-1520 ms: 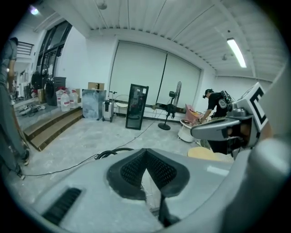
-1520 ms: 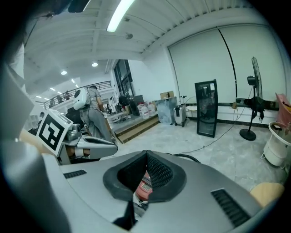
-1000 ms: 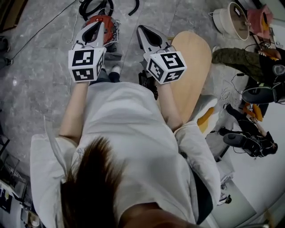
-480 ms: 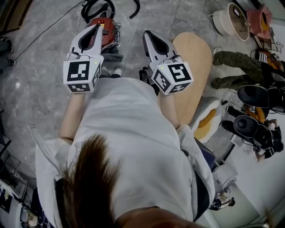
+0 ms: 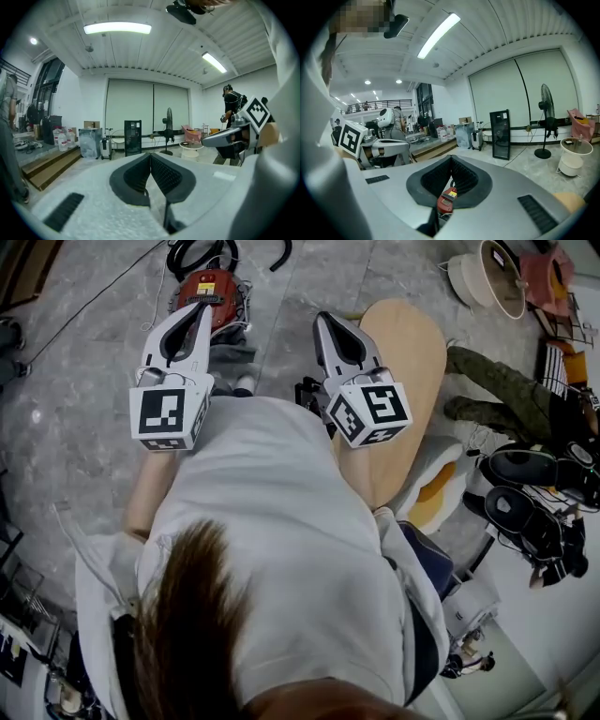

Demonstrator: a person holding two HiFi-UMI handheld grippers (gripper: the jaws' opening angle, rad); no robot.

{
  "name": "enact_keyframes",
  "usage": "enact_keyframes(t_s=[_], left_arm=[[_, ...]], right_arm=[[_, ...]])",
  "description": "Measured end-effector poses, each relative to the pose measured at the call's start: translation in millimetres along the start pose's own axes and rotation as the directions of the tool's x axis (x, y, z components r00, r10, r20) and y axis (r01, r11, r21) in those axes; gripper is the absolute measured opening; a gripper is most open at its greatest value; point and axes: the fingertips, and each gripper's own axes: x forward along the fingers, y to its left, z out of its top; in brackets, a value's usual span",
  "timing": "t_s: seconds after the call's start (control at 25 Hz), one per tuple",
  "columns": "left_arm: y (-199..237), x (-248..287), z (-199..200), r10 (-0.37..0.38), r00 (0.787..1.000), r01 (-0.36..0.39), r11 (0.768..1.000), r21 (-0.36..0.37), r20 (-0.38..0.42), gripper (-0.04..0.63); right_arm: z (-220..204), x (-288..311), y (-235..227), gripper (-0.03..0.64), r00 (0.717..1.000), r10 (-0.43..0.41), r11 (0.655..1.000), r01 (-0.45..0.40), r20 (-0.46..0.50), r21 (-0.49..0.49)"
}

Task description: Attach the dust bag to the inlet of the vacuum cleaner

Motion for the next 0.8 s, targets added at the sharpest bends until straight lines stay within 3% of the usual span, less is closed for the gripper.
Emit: enact_keyframes(t_s=[0.32,0.8], left_arm=[[-1.6,3.5,-3.1,-0.006,1.0,0.006,1.0,0.016,-0.026,0.017],[17.5,7.0,-14.4,0.051,0.998,-0.051,0.999,0.017,-0.038,0.018]], right_arm=[[-3.0,-6.6,-9.5,0.002,1.0,-0.02,1.0,0.02,-0.005,-0.004],[-6.8,15.5,-7.7,0.002,1.0,0.003,1.0,-0.003,-0.002,0.001]])
